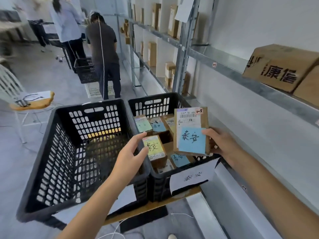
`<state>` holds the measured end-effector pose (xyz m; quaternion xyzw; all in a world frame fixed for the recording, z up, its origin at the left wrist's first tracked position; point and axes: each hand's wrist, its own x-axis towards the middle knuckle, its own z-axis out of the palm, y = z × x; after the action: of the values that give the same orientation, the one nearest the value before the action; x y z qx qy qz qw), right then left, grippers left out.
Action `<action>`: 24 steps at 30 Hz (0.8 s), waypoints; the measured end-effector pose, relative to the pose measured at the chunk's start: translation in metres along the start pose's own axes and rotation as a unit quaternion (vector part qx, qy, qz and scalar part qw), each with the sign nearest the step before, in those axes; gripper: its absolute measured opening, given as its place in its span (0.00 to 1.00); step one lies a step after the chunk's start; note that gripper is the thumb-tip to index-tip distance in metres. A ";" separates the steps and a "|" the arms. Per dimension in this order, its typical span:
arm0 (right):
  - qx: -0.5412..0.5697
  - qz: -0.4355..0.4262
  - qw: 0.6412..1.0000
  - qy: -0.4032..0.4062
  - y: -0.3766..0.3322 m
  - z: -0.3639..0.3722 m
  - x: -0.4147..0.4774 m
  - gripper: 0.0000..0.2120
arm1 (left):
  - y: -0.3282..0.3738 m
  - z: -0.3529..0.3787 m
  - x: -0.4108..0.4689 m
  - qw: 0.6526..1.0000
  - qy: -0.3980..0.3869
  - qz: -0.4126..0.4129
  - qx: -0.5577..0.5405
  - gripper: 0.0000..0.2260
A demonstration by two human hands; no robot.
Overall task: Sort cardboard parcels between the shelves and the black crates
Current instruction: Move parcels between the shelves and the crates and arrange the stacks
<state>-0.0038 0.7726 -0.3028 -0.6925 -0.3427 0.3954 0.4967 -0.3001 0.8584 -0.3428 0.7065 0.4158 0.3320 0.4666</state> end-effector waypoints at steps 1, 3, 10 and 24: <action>-0.018 0.021 0.999 -0.017 0.003 0.000 0.012 0.17 | 0.001 0.004 0.008 1.000 0.004 -0.002 -0.002 0.19; -0.048 0.067 0.995 -0.051 0.010 0.002 0.033 0.17 | 0.003 0.014 0.025 1.000 0.005 -0.007 -0.010 0.18; -0.096 0.164 0.978 -0.090 0.028 0.004 0.105 0.16 | 0.010 0.043 0.077 0.999 0.030 -0.038 0.008 0.21; -0.116 0.267 0.932 -0.217 0.065 0.036 0.210 0.11 | -0.003 0.074 0.132 0.987 0.094 -0.113 0.059 0.21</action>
<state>0.0642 0.9526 -0.4153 -0.7088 -0.2880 0.6113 0.2024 -0.1800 0.9487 -0.3604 0.6466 0.5539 0.3173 0.4176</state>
